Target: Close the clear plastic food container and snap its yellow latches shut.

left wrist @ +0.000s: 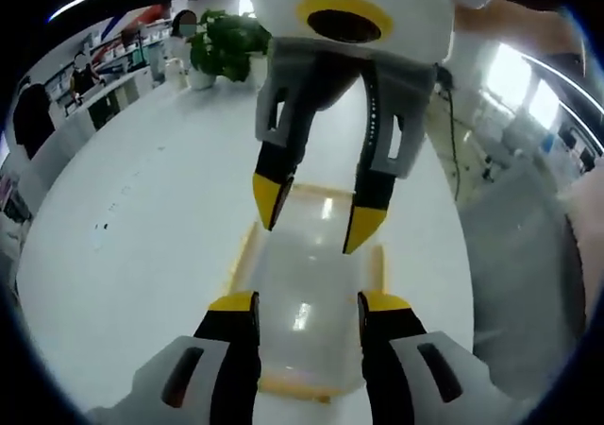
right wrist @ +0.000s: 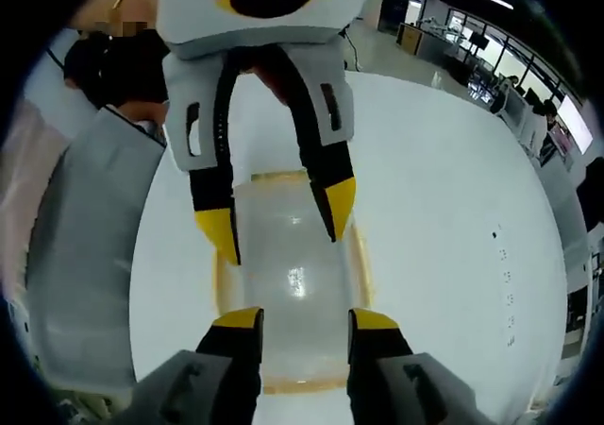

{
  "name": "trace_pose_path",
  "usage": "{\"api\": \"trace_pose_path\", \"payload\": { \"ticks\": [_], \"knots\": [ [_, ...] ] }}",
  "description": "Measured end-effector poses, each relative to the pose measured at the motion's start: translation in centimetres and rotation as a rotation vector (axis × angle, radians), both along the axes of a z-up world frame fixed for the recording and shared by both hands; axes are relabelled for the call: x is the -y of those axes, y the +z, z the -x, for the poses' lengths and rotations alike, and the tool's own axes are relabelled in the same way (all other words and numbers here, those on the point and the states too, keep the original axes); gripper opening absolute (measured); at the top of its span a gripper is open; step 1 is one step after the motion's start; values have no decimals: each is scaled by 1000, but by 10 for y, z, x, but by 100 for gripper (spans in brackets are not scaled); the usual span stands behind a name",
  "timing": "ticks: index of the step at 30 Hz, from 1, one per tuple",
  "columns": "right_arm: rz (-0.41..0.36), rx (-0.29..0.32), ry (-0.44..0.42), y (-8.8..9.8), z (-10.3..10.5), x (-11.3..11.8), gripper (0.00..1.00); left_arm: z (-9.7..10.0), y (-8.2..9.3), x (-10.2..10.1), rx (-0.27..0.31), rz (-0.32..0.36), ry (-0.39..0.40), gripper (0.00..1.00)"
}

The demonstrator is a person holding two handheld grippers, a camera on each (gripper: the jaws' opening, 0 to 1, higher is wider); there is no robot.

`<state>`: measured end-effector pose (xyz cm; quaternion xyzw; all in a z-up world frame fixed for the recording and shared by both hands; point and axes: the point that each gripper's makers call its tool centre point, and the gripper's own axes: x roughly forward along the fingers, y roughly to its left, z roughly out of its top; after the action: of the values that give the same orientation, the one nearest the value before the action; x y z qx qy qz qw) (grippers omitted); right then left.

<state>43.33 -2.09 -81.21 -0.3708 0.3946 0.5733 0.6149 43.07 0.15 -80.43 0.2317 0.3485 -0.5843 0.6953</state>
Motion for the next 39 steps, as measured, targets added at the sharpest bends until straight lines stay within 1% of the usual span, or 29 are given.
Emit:
{"api": "trace_pose_path", "payload": {
  "ticks": [5, 7, 12, 14, 16, 17, 21, 24, 28, 32, 37, 39],
  "knots": [
    [-1, 16, 7, 0, -4, -2, 38, 10, 0, 2, 7, -21, -40, 51],
    [-4, 16, 3, 0, -5, -3, 39, 11, -1, 1, 20, -34, -52, 52],
    [-1, 15, 16, 0, -6, -5, 43, 14, -5, 1, 83, -81, -79, 54],
    [2, 17, 19, 1, -9, -6, 46, 13, -7, -1, 147, -119, -106, 54],
    [9, 14, 32, 0, -10, -7, 47, 14, -10, -2, 191, -149, -129, 55],
    [8, 7, 30, 0, -12, -8, 48, 16, -11, 0, 197, -148, -122, 55],
    [14, -28, 39, -2, -13, -8, 50, 15, -12, 3, 224, -143, -97, 56],
    [18, -74, 46, -4, -13, -8, 50, 15, -13, 4, 246, -136, -79, 57],
    [35, -102, 89, -6, -13, -10, 51, 14, -14, 4, 266, -132, -78, 57],
    [64, -129, 139, -7, -12, -12, 51, 13, -13, 4, 260, -124, -54, 57],
    [95, -180, 159, -10, -13, -13, 52, 13, -14, 6, 274, -130, -55, 57],
    [109, -192, 166, -11, -13, -14, 52, 13, -16, 8, 297, -122, -69, 59]
  ]
}}
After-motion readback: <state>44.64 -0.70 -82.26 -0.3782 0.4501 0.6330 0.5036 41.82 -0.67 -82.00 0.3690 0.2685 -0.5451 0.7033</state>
